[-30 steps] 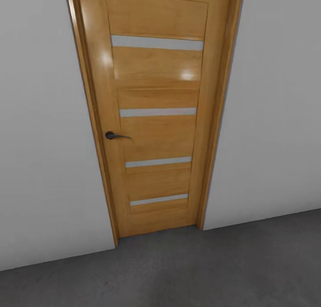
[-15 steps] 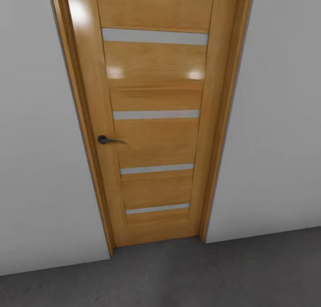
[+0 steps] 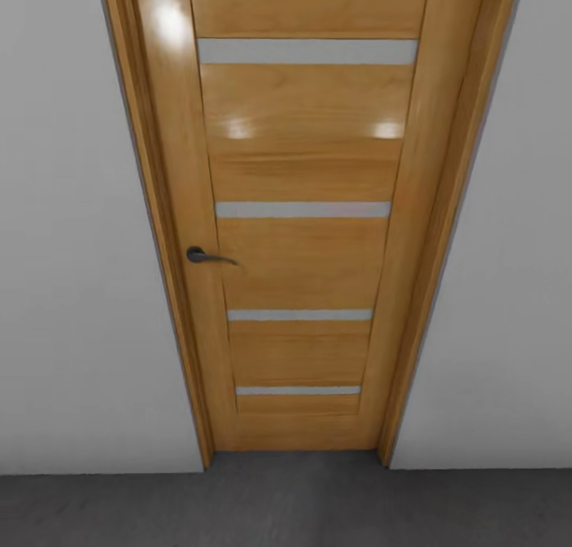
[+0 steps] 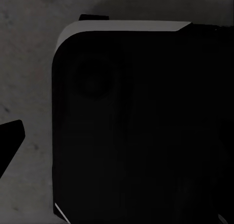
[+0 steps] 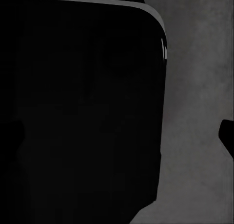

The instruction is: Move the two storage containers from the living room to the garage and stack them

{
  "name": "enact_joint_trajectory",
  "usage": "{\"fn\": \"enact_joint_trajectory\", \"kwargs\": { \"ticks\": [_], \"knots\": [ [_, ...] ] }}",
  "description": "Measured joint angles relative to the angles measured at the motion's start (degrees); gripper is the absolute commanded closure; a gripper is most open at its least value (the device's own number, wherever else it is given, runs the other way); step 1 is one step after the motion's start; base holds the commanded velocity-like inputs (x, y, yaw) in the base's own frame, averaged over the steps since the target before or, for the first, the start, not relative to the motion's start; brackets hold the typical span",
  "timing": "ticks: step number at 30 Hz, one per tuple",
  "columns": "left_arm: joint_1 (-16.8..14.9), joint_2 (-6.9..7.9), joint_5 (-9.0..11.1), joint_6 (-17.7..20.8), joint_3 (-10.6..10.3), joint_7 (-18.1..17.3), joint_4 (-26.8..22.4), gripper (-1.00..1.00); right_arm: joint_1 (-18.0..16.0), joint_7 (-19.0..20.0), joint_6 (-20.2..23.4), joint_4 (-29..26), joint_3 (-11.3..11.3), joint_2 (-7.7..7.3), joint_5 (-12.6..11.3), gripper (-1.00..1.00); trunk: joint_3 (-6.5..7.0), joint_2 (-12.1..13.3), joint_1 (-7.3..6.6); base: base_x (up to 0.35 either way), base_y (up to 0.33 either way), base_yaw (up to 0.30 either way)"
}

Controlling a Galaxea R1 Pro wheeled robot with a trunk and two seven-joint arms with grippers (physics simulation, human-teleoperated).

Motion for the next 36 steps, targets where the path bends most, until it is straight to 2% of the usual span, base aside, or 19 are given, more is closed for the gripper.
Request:
{"fn": "enact_joint_trajectory", "kwargs": {
  "ticks": [6,12,36],
  "knots": [
    [0.0,0.00,0.0,0.0,0.0,0.0,0.0,-1.00,0.0,0.0,0.0,0.0,0.0,0.00,0.0,-1.00,0.00,0.0,0.00,0.270,-0.192,0.253],
    [0.0,0.00,0.0,0.0,0.0,0.0,-0.1,-1.00,0.0,0.0,0.0,0.0,-0.1,-0.07,0.0,-1.00,0.00,0.0,0.01,0.191,-0.138,0.077],
    [0.0,0.00,-0.1,-0.1,0.0,0.0,-0.5,-1.00,0.0,0.0,0.0,0.0,0.0,-0.07,0.1,-1.00,0.00,0.0,0.03,0.011,-0.008,0.004]
  ]
}}
